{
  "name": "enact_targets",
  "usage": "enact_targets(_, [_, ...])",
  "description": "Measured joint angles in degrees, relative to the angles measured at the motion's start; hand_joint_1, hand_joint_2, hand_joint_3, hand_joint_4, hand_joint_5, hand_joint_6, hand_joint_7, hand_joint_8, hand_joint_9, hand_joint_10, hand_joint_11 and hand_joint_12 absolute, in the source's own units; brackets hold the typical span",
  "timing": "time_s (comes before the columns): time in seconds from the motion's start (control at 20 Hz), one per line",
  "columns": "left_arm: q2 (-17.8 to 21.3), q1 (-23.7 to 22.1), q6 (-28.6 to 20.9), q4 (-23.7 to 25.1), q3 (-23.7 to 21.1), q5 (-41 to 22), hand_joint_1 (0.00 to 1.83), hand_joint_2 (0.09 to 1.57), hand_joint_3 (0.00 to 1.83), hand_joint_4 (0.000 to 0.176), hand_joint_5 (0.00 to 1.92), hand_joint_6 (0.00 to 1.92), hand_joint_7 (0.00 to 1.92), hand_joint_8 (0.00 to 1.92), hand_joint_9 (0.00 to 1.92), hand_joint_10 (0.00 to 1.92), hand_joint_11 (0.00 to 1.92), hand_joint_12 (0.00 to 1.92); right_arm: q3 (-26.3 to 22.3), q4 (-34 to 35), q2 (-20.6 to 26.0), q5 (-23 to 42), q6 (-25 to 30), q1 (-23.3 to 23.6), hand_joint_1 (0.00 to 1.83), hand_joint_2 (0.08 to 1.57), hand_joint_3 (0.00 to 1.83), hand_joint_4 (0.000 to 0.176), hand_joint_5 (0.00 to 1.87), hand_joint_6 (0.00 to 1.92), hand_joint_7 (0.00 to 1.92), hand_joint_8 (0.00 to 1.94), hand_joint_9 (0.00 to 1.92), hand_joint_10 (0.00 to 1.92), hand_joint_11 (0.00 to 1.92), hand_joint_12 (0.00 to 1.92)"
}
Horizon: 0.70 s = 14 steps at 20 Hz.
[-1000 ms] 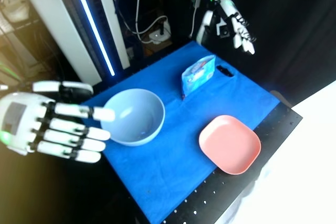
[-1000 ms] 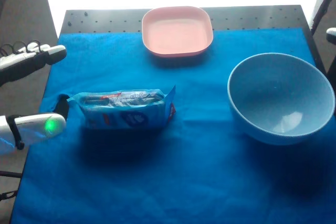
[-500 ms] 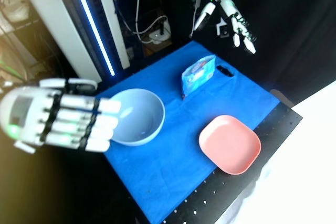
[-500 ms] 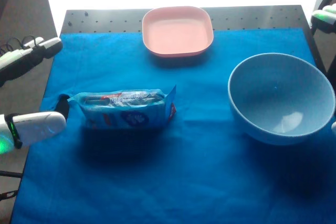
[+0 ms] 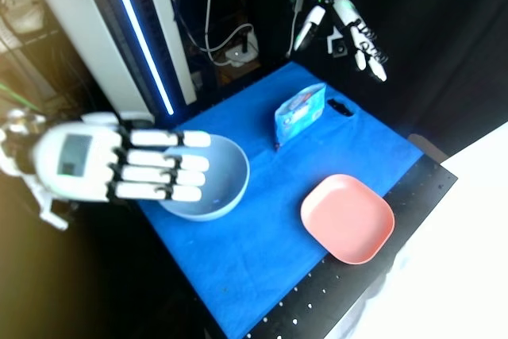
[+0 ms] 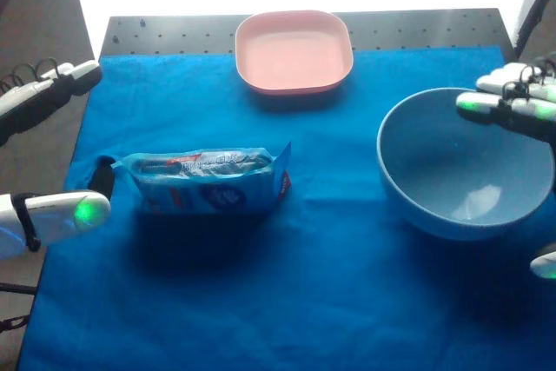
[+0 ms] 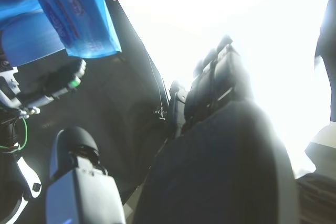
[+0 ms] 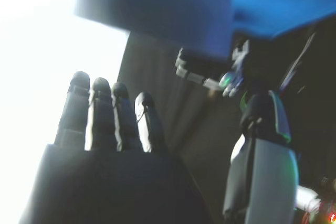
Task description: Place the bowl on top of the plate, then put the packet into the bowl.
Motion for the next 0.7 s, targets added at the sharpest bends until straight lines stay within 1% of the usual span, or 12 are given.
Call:
enact_targets(0.05, [0.0,0.0,0.02,-0.02,0.0,0.04,0.48,0.93,0.0,0.149,0.11,0.0,0.0,0.0,0.0,0.0,0.0,0.0,0.46,-0.04,0.0,-1.46,-0.02,0.0,0.6,0.84,0.0,0.135,0.03,0.01,0.0,0.0,0.0,0.0,0.0,0.0])
enact_targets(0.1, [-0.02,0.0,0.0,-0.02,0.0,0.07,0.48,0.93,0.0,0.145,0.12,0.01,0.0,0.0,0.0,0.0,0.0,0.0,0.79,-0.52,0.0,-3.06,-0.09,0.2,0.59,0.84,0.0,0.109,0.05,0.01,0.01,0.0,0.0,0.0,0.0,0.0])
enact_targets(0.2, [-0.02,0.0,0.0,-0.02,0.0,0.09,0.46,0.93,0.0,0.137,0.11,0.0,0.0,0.0,0.0,0.0,0.0,0.0,1.07,-3.52,-0.02,-6.6,-0.22,2.73,0.61,0.86,0.01,0.105,0.04,0.01,0.01,0.01,0.0,0.0,0.0,0.0])
enact_targets(0.25, [-0.02,0.0,0.0,0.0,0.0,0.07,0.48,0.93,0.0,0.142,0.11,0.0,0.0,0.0,0.0,0.0,0.0,0.0,1.07,-5.7,-0.04,-8.07,-0.24,4.72,0.61,0.87,0.01,0.105,0.01,0.0,0.0,0.0,0.0,0.0,0.0,0.0])
enact_targets(0.35, [-0.07,0.0,0.0,0.0,-0.02,0.04,0.45,0.94,0.0,0.14,0.11,0.0,0.0,0.0,0.0,0.0,0.0,0.0,1.09,-8.85,-0.52,-9.2,-0.22,7.76,0.68,0.89,0.01,0.098,0.01,0.0,0.0,0.0,0.0,0.0,0.0,0.0])
enact_targets(0.4, [-0.07,0.0,0.0,0.04,0.0,0.09,0.44,0.93,0.0,0.155,0.12,0.0,0.0,0.0,0.0,0.0,0.0,0.0,1.09,-10.34,-0.96,-9.6,-0.24,8.7,0.67,0.9,0.01,0.065,0.02,0.01,0.0,0.0,0.0,0.0,0.01,0.01])
enact_targets(0.45, [-0.07,0.0,0.0,0.02,0.0,0.07,0.44,0.93,0.0,0.152,0.12,0.0,0.0,0.0,0.0,0.0,0.0,0.0,1.09,-11.37,-1.25,-10.03,-0.26,9.01,0.63,0.93,0.02,0.042,0.03,0.01,0.02,0.01,0.01,0.0,0.03,0.01])
enact_targets(0.5, [-0.07,0.0,0.0,-0.04,0.0,0.07,0.43,0.93,0.0,0.154,0.12,0.0,0.0,0.0,0.0,0.0,0.0,0.0,1.09,-12.87,-1.66,-10.99,-0.26,9.29,0.6,0.94,0.02,0.045,0.03,0.01,0.04,0.01,0.04,0.01,0.05,0.02])
enact_targets(0.55, [-0.07,0.0,0.0,-0.07,0.0,0.07,0.44,0.93,0.0,0.162,0.12,0.0,0.0,0.0,0.0,0.0,0.0,0.0,1.09,-13.51,-1.77,-11.56,-0.26,9.29,0.6,0.94,0.02,0.053,0.04,0.01,0.03,0.01,0.04,0.01,0.06,0.02])
enact_targets(0.6, [-0.07,0.0,0.0,0.04,0.0,0.04,0.46,0.93,0.0,0.153,0.11,0.0,0.0,0.0,0.0,0.0,0.0,0.0,1.09,-13.51,-1.81,-11.87,-0.26,9.29,0.57,0.95,0.02,0.063,0.03,0.0,0.02,0.0,0.04,0.01,0.06,0.02])
enact_targets(0.65, [-0.07,0.0,0.0,0.13,0.0,0.04,0.48,0.93,0.0,0.148,0.11,0.0,0.0,0.0,0.0,0.0,0.0,0.0,1.11,-13.46,-1.81,-12.0,-0.26,9.29,0.57,0.95,0.01,0.054,0.07,0.0,0.04,0.0,0.08,0.01,0.08,0.03])
enact_targets(0.7, [-0.11,0.0,0.0,0.13,0.0,0.07,0.47,0.93,0.0,0.143,0.11,0.0,0.0,0.0,0.0,0.0,0.0,0.0,1.2,-13.68,-1.81,-12.24,-0.26,9.33,0.57,0.95,0.0,0.056,0.06,0.0,0.04,0.0,0.08,0.01,0.09,0.04])
